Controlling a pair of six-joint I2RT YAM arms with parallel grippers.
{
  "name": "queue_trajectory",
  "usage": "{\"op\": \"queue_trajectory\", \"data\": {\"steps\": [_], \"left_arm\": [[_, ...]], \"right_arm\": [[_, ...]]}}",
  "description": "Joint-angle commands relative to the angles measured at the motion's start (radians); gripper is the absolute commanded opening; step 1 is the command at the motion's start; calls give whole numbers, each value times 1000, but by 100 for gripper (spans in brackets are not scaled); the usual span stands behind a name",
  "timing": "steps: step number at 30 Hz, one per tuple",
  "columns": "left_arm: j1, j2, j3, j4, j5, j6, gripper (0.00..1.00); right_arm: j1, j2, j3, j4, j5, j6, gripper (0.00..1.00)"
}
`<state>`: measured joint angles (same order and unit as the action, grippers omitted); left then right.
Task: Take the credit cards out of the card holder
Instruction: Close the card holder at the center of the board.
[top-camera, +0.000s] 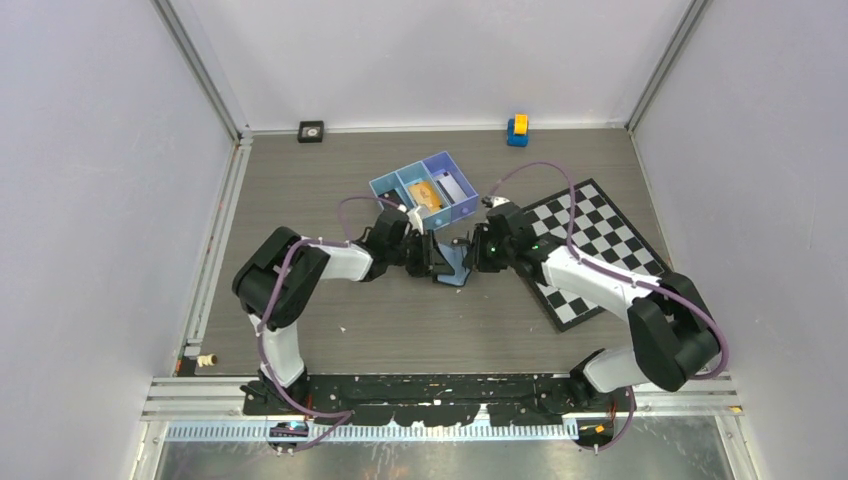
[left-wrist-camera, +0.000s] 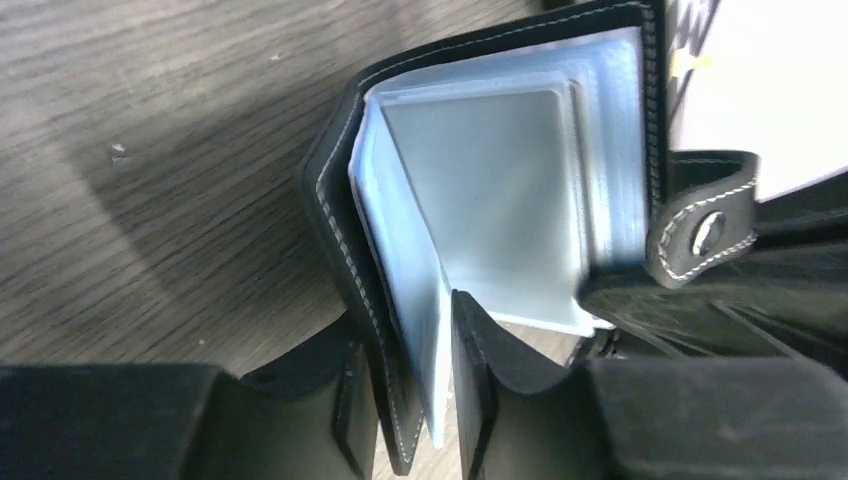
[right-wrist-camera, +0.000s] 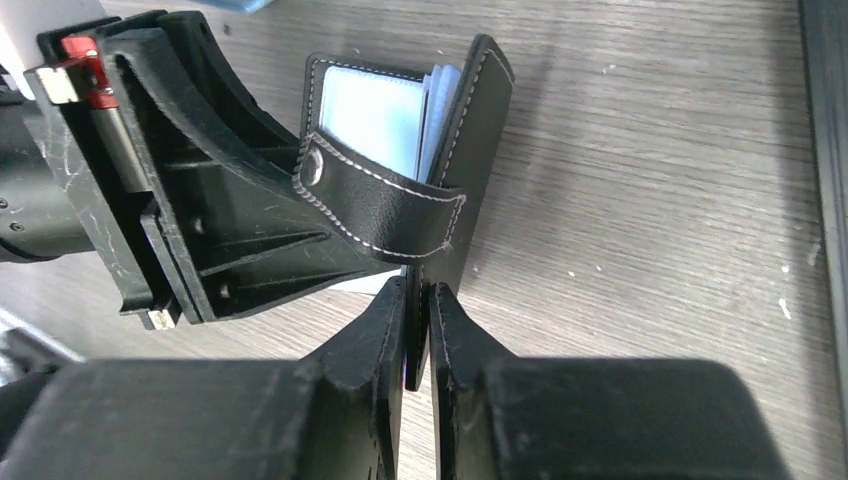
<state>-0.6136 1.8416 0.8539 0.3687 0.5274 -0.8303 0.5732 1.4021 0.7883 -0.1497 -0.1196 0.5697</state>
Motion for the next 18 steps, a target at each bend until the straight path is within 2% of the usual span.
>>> {"op": "queue_trajectory", "data": {"steps": [1,3,6,10,13,15,18], "left_arm": [[-14,3,70,-102,6,38,41],[-14,-39,71,-180,-33,70,53],[-14,-128,67,-295,-103,130,61],[-11,-260,38,-442,-168,184,66],[18,-344,-40,-496,-170,206,67],[80,-421,-107,-478,-127,195,60],[199,-512,-219,-343,-48,105,36]], "right_arm": [[89,17,139,-172,254,-106,17],[127,38,181,-227,351,-124,17],[192,82,227,-280,477,-147,17],[283,151,291,-335,636,-184,17],[342,208,338,-377,737,-203,19],[367,245,369,-402,761,-209,22],[374,290,390,-397,684,-217,32]]}}
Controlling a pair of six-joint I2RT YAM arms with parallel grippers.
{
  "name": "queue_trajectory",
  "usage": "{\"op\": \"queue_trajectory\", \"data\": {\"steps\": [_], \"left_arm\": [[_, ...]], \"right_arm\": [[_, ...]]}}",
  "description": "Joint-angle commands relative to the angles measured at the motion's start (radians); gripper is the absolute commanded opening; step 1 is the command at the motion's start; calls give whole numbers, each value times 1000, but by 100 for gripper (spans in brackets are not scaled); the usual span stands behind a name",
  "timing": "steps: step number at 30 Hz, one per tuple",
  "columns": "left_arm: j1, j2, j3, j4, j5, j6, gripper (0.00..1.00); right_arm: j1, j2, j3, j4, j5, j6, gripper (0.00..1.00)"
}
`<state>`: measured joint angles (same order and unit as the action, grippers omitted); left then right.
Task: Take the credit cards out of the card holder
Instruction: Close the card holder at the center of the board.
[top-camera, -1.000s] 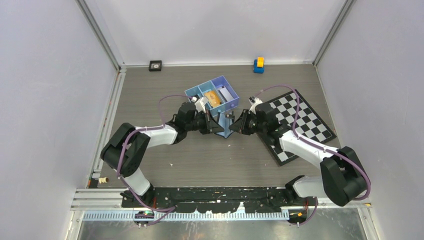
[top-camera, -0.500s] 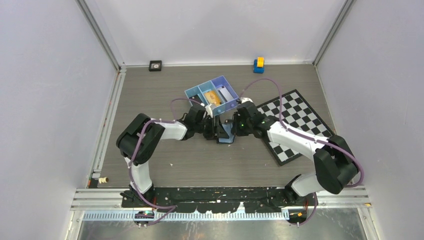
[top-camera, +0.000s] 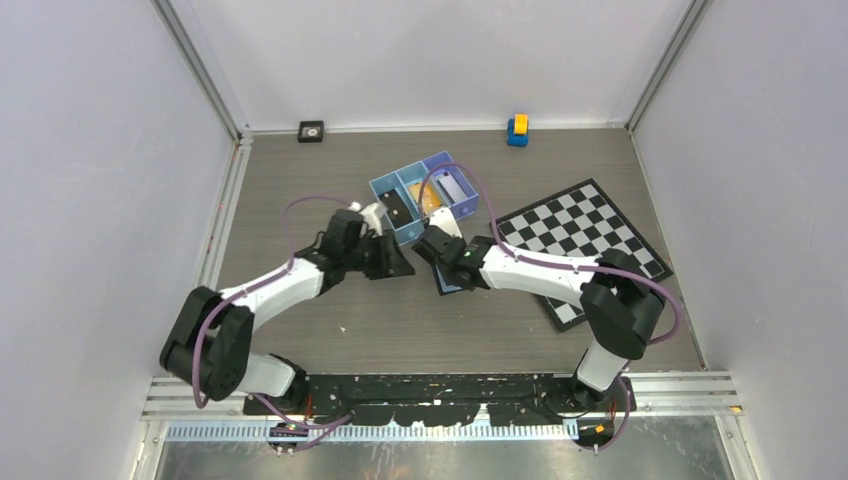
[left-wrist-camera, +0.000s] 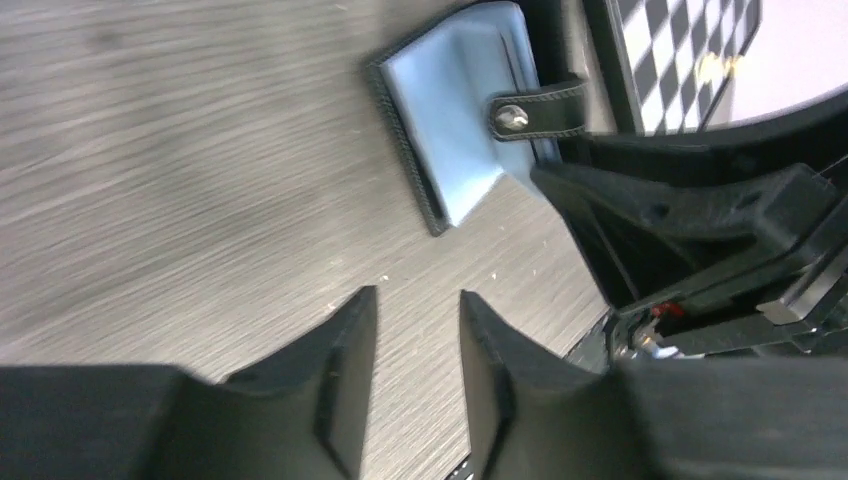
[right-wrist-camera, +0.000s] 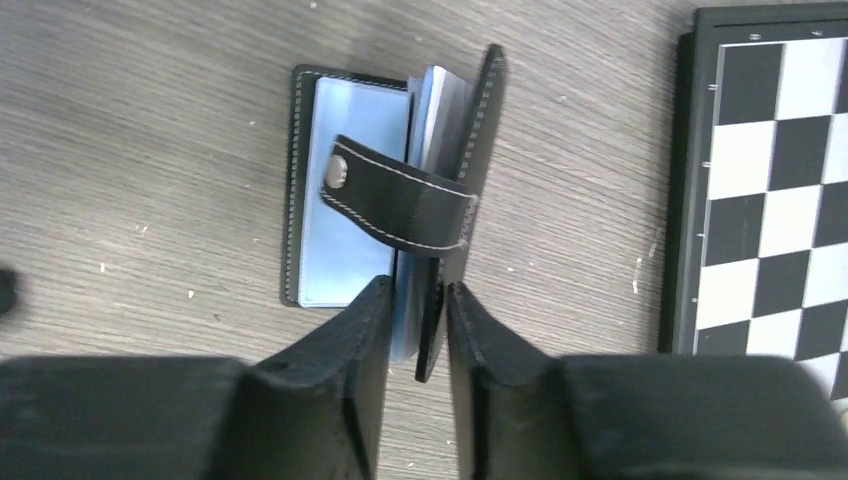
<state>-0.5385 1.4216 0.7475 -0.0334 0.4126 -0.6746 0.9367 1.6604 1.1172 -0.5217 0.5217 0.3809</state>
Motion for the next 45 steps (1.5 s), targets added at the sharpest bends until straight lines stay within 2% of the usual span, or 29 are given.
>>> {"op": "queue_trajectory", "data": {"steps": [1,5,8,11,13,15,18,22,23,26,30,34,38,41,45], "left_arm": [[152,-109,-140,97,77,-77,32],[188,-119,-164,137,96,-98,30],[197,-98,-180,212,135,-125,28],[199,-74,-181,251,174,-140,26],[199,-65,-177,259,191,-140,25],[199,-65,-178,263,197,-140,24],[199,-78,-181,268,194,-136,23],[199,-98,-186,261,180,-129,23],[199,-103,-185,257,175,-126,23],[199,-117,-185,239,160,-112,23],[199,-134,-182,220,136,-96,24],[199,-140,-173,199,121,-80,24],[199,-157,-166,170,87,-47,28],[199,-187,-158,153,77,-7,41],[199,-282,-151,91,-8,76,57]], "right_arm": [[11,33,56,-6,-9,-34,37],[9,7,23,86,-272,-46,53],[-8,-17,1,130,-401,-34,56],[-49,-41,-25,168,-595,-31,63],[-80,-74,-49,200,-655,-18,67],[-98,-133,-70,218,-642,-7,67],[-132,-200,-99,242,-566,2,53],[-146,-218,-107,246,-350,-15,18],[-147,-207,-106,247,-325,-15,13],[-147,-131,-86,246,-314,-11,8],[-169,26,-30,210,-293,7,6],[-203,120,10,183,-365,11,6],[-209,-21,-45,241,-364,7,17],[-226,-185,-102,277,-341,-5,39],[-247,-419,-189,297,-183,-47,65]]}}
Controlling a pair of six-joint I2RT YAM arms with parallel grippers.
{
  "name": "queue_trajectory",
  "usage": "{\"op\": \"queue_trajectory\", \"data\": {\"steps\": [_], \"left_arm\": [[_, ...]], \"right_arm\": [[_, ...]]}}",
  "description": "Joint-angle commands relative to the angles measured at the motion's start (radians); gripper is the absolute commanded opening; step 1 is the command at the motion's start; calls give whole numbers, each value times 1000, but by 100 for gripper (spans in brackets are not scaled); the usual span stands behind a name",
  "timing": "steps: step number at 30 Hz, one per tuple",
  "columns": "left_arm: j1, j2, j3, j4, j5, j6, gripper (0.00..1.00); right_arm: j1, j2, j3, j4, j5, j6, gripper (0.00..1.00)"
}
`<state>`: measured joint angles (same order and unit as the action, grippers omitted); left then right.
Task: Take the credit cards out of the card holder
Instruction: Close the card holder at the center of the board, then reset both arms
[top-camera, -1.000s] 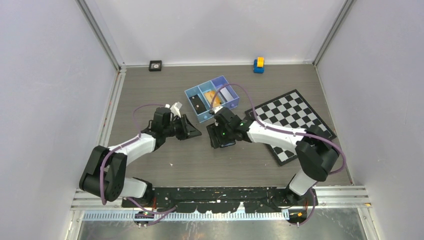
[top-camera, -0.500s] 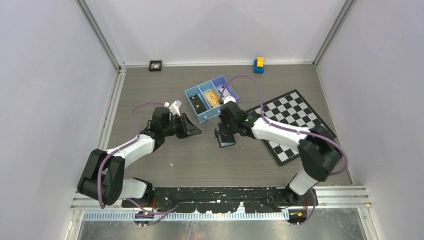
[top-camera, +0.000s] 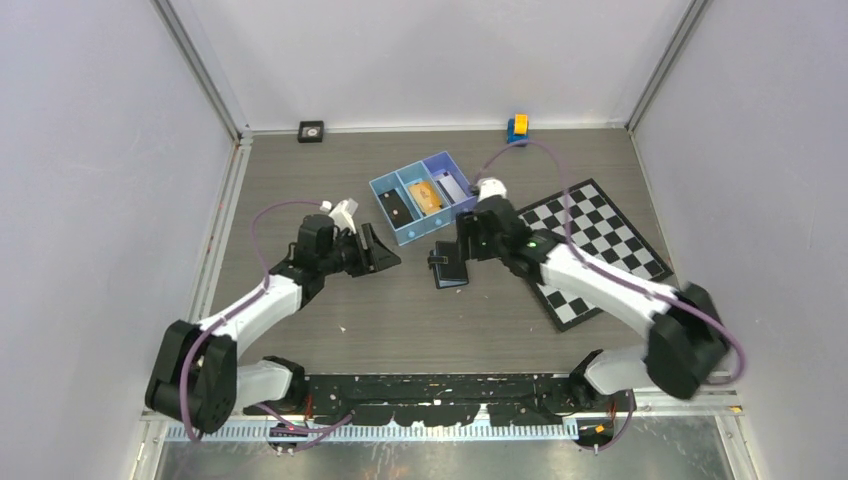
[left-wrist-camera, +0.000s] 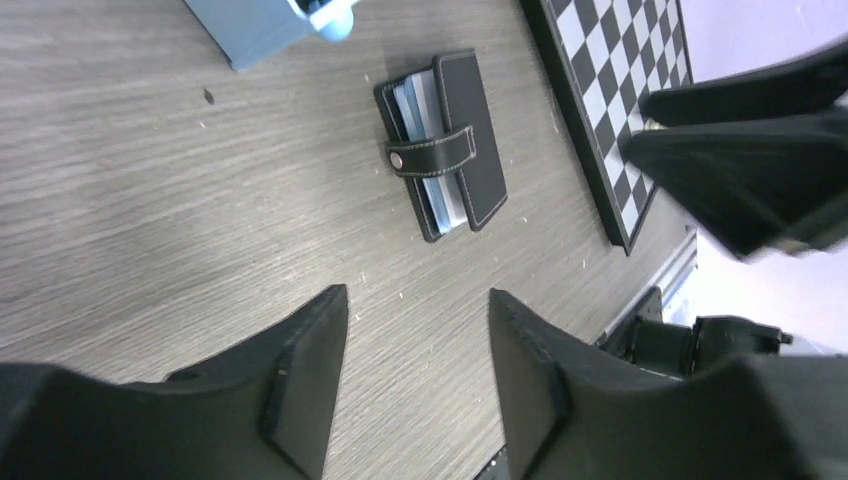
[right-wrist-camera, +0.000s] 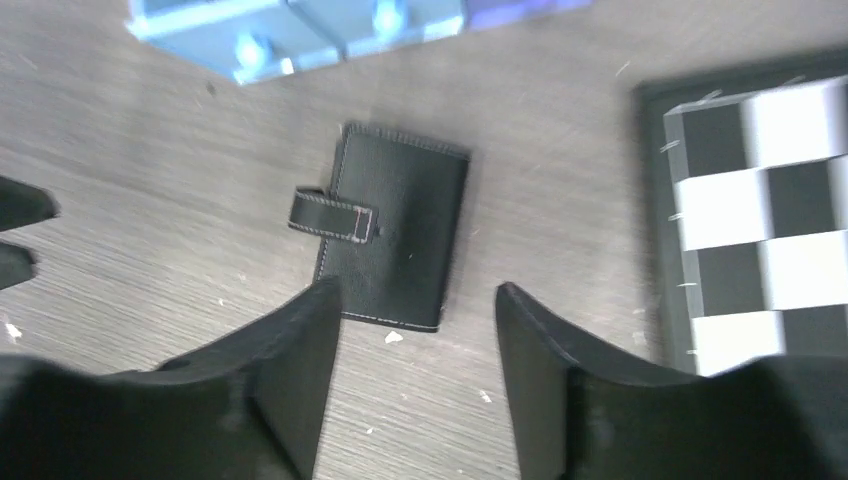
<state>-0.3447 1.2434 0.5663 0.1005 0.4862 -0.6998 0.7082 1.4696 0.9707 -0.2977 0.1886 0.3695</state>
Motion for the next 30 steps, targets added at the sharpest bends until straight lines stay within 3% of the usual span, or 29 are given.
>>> {"op": "queue_trajectory", "data": {"steps": [1,3,4,8,13,14,19,24,27,28,30], "left_arm": [[6,-134,27,-52,-99,125,67],[6,-196,18,-61,-146,161,97],[6,-227,10,-63,-167,184,99],[6,-342,-19,-55,-264,322,100],[7,-428,-116,77,-355,452,100],[8,-422,-138,101,-433,493,100],[16,-359,-155,147,-602,535,100],[16,-297,-167,195,-642,542,100],[16,-265,-176,226,-650,533,100],[16,-259,-173,225,-642,529,100],[16,-263,-170,224,-620,519,100]], "right_arm": [[-27,-276,-62,76,200,-46,70],[-45,-352,-98,82,339,-58,79],[-58,-383,-116,86,400,-64,85],[-119,-494,-211,189,477,-195,98],[-174,-587,-434,479,459,-347,100],[-267,-561,-513,593,377,-364,99],[-396,-374,-611,822,405,-336,98],[-477,-82,-665,1196,417,-364,96],[-586,70,-676,1377,326,-284,97],[-639,106,-671,1385,262,-246,96],[-679,80,-619,1246,212,-217,94]]}}
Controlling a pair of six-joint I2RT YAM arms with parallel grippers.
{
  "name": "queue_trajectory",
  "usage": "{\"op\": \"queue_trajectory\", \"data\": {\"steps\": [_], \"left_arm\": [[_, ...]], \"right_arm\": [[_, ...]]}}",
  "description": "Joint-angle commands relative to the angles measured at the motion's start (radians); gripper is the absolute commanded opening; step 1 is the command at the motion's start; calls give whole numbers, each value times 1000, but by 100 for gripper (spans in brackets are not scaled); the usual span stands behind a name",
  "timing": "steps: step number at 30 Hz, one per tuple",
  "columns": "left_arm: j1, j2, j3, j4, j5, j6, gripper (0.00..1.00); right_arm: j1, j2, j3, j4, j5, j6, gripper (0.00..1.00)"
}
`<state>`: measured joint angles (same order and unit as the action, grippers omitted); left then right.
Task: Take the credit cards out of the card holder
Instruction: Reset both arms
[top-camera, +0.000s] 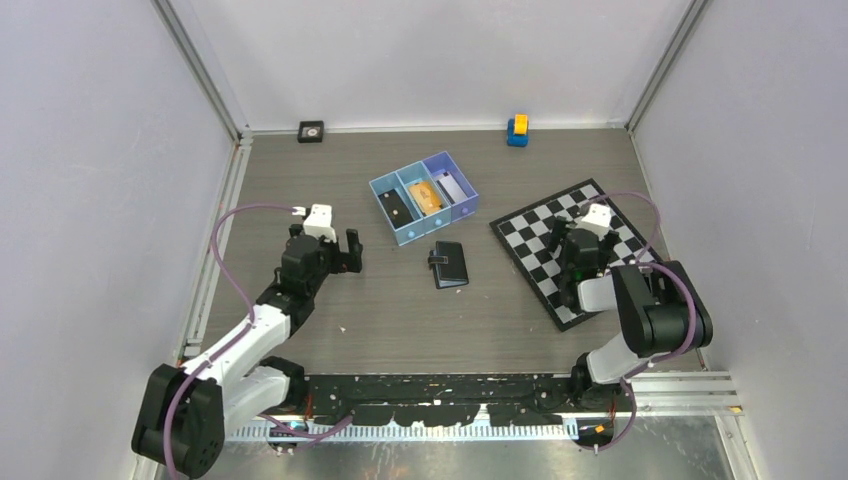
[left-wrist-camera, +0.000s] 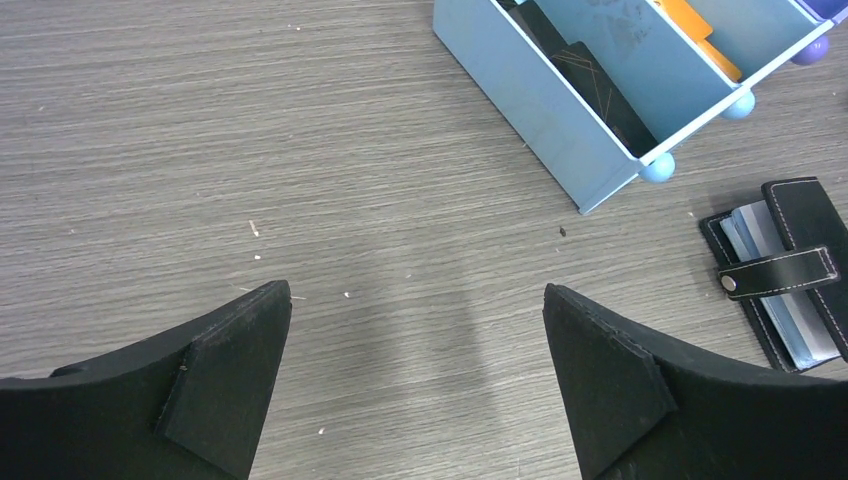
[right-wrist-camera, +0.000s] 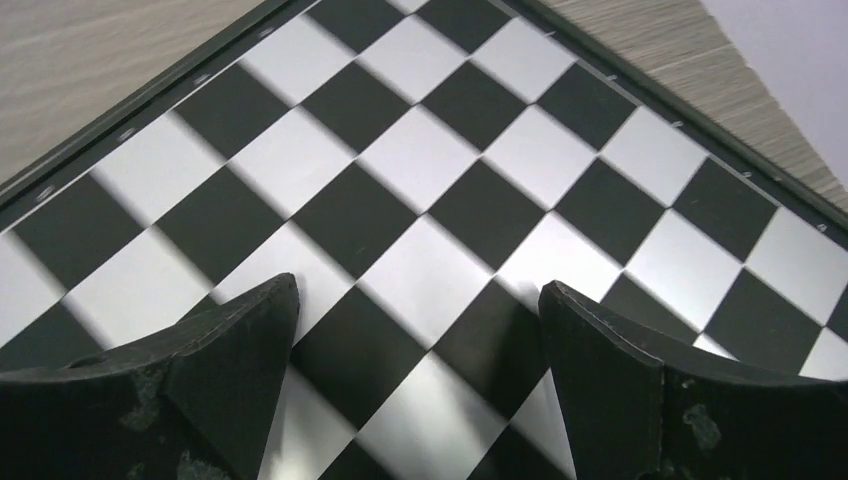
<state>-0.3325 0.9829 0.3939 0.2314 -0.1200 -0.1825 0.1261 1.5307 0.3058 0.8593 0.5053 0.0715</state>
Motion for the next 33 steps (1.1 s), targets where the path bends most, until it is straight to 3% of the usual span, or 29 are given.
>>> {"op": "queue_trajectory", "data": {"steps": [1,3,5,9,13,17,23,25,29,32,33], "left_arm": [[4,-9,1,96,-12,-2,100],[5,-25,-5,100,-12,-5,100],[4,-41,-8,98,-12,0,100],[4,-42,-10,91,-23,28,100],[6,-35,-6,63,-120,62,100],[7,-24,-36,136,-164,142,100],[122,278,-185,702,-141,146,100],[159,272,-66,443,-79,114,100],[193,335,-107,596,-130,171,98],[218,610,-142,1010,-106,190,99],[220,633,-130,1007,-89,212,100]], "right_arm": [[-105,31,42,120,-117,85,92],[-108,19,37,100,-109,89,83],[-107,28,27,143,-77,102,93],[-106,25,33,129,-76,103,94],[-106,25,32,127,-76,103,95],[-107,25,32,127,-76,102,95],[-107,25,32,128,-76,102,95],[-106,26,32,127,-76,103,95],[-106,25,32,127,-76,103,95],[-107,26,32,128,-76,102,95],[-106,26,33,127,-76,102,95]]}}
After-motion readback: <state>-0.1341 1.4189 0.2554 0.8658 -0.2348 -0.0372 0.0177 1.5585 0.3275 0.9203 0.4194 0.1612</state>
